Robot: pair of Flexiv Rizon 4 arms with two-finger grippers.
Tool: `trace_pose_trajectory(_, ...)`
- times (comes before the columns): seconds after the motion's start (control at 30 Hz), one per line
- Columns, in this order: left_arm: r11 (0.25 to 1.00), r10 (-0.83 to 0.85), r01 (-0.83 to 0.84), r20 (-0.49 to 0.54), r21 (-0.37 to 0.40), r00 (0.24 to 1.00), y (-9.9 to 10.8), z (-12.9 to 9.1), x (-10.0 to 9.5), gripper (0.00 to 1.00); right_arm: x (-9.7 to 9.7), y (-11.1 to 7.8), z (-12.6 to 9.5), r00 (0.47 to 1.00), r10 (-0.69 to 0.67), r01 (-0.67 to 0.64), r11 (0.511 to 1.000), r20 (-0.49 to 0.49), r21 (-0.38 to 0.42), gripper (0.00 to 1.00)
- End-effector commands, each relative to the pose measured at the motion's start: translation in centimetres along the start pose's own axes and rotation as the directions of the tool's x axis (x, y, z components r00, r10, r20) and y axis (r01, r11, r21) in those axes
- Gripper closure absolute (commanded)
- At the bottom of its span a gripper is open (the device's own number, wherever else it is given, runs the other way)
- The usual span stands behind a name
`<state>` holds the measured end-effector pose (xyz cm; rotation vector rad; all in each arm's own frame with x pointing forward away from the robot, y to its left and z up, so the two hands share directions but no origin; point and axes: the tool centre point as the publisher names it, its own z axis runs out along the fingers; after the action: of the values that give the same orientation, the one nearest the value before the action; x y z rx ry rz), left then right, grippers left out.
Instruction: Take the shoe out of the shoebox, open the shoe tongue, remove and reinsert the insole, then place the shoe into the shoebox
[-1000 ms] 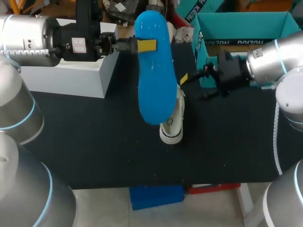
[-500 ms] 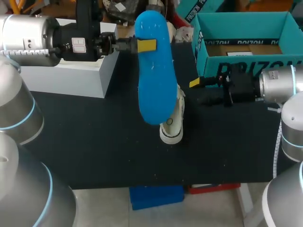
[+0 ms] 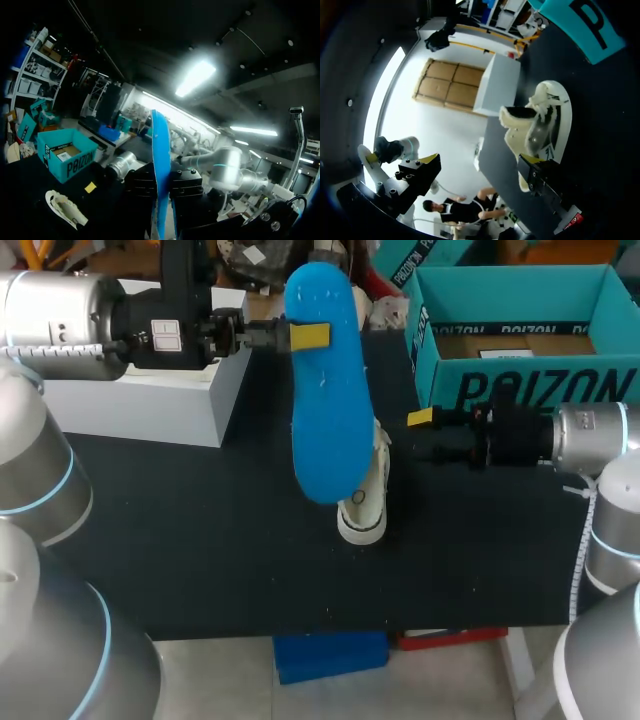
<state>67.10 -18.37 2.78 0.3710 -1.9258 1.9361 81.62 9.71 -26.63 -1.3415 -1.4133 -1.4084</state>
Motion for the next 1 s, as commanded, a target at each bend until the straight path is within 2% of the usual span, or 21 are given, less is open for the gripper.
trace_pose_trajectory(0.03, 0.998, 0.065, -0.065, -0.003, -0.013, 0.998, 0.6, 0.6, -0.8, 1.00, 0.0, 0.1, 0.1, 1.000, 0.000, 0.000, 1.000, 0.001, -0.001, 0.00)
trace_pose_trajectory(0.13, 0.961, 0.272, -0.271, 0.026, -0.060, 0.962, 1.8, 1.3, -2.1, 1.00, 0.0, 0.1, 0.1, 1.000, 0.000, 0.000, 1.000, 0.001, -0.001, 0.00)
trace_pose_trajectory(0.23, 0.875, 0.478, -0.471, 0.041, -0.109, 0.878, 3.0, 1.8, -3.4, 1.00, 0.0, 0.1, 0.1, 1.000, 0.000, 0.000, 1.000, 0.001, -0.001, 0.00)
trace_pose_trajectory(0.37, 0.773, 0.632, -0.627, 0.031, -0.099, 0.774, 4.6, 2.1, -5.1, 1.00, 0.0, 0.1, 0.1, 1.000, 0.000, 0.000, 1.000, 0.001, -0.001, 0.00)
trace_pose_trajectory(0.4, 0.732, 0.680, -0.674, 0.037, -0.101, 0.733, 5.2, 2.1, -5.7, 1.00, 0.0, 0.1, 0.1, 1.000, 0.000, 0.000, 1.000, 0.001, -0.001, 0.00)
trace_pose_trajectory(0.47, 0.578, 0.813, -0.803, 0.022, -0.145, 0.582, 7.0, 2.2, -7.0, 1.00, 0.0, 0.1, 0.1, 1.000, 0.000, 0.000, 1.000, 0.001, -0.001, 0.00)
trace_pose_trajectory(0.53, 0.514, 0.854, -0.835, 0.032, -0.198, 0.519, 8.6, 2.3, -8.8, 1.00, 0.0, 0.1, 0.1, 1.000, 0.000, 0.000, 1.000, 0.001, -0.001, 0.00)
trace_pose_trajectory(1.0, 0.514, 0.854, -0.835, 0.032, -0.198, 0.519, 8.6, 2.3, -8.8, 1.00, 0.0, 0.1, 0.1, 1.000, 0.000, 0.000, 1.000, 0.001, -0.001, 0.00)
